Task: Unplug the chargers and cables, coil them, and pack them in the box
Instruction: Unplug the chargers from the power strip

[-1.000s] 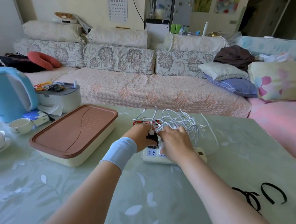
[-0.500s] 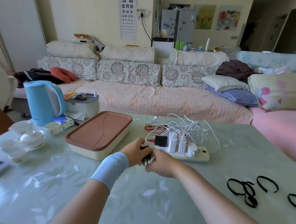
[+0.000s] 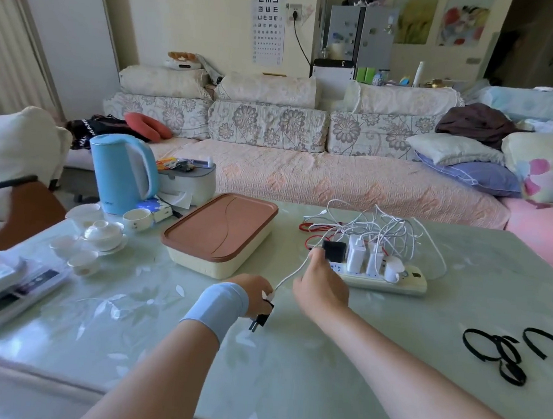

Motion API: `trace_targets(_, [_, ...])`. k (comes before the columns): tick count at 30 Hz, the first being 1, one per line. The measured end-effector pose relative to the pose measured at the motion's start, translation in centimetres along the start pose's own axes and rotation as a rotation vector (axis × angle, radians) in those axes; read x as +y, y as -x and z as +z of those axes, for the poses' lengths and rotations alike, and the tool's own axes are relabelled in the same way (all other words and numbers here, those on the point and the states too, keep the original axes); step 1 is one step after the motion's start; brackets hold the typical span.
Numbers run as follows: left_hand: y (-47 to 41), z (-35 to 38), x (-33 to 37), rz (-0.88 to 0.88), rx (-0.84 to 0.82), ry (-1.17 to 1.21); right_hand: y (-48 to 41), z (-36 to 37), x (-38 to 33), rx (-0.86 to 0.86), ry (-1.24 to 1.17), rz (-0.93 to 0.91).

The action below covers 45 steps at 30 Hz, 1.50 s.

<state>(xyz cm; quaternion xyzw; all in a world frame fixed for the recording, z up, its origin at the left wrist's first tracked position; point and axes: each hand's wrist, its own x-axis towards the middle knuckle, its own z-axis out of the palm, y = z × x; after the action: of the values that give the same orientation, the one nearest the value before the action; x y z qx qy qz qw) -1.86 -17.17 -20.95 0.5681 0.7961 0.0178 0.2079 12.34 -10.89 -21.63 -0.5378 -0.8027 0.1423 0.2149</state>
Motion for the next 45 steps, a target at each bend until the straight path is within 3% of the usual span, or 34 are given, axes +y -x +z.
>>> trace_targets(3, [-1.4,0.6,-0.2,0.005,-0.019,-0.051,-1.9,0.6,-0.2,0.091,0.244,-0.152])
trace_targets(5, [-2.2,0.2,-0.1,0.040,0.038,-0.055,-2.8,1.2,0.0,0.010,0.372,-0.298])
trace_targets(8, [-2.8,-1.4,-0.9,0.090,0.431,-0.234,-3.7,2.3,0.7,-0.212,0.468,-0.418])
trace_targets(10, [-3.4,-1.8,-2.2,-0.039,0.648,-0.412,-4.4,2.5,1.8,-0.260,0.462,-0.492])
trace_targets(11, [-3.6,-1.8,-2.9,-0.172,0.664,-0.397,-4.7,2.4,2.4,-0.259,0.422,-0.510])
trace_targets(13, [-4.3,-1.2,-4.4,-0.371,0.593,-0.258,-5.4,2.0,3.5,-0.252,0.328,-0.502])
trace_targets(14, [-4.6,-0.8,-5.1,-0.371,0.560,-0.213,-5.6,1.8,3.9,-0.255,0.302,-0.495])
trace_targets(19, [-5.8,-1.0,-5.6,-0.160,0.673,-0.220,-6.3,1.9,4.5,-0.314,0.355,-0.538])
trace_targets(26, [-9.4,-1.8,-4.5,-0.175,0.670,-0.029,-6.5,2.3,4.7,-0.288,0.412,-0.588])
trace_targets(30, [-9.1,-1.9,-3.3,-0.219,0.689,-0.126,-6.9,2.1,4.8,-0.193,0.627,-0.682])
trace_targets(32, [-8.6,-1.8,-1.7,-0.066,0.682,-0.140,-7.0,2.0,4.9,-0.043,0.680,-0.704])
trace_targets(35, [-7.2,-1.1,1.3,0.136,0.366,0.229,-6.8,1.7,4.5,0.112,0.487,-0.699])
trace_targets(38, [-5.5,-0.1,2.7,0.105,0.205,0.461,-6.2,2.0,3.3,0.121,0.135,-0.672])
trace_targets(41, [-3.9,-0.8,2.2,0.089,0.179,0.652,-4.8,1.3,2.2,0.037,-0.081,-0.599])
trace_targets(45, [-2.6,-2.5,-0.3,-0.018,0.346,0.667,-3.8,0.5,2.7,0.064,-0.057,-0.499])
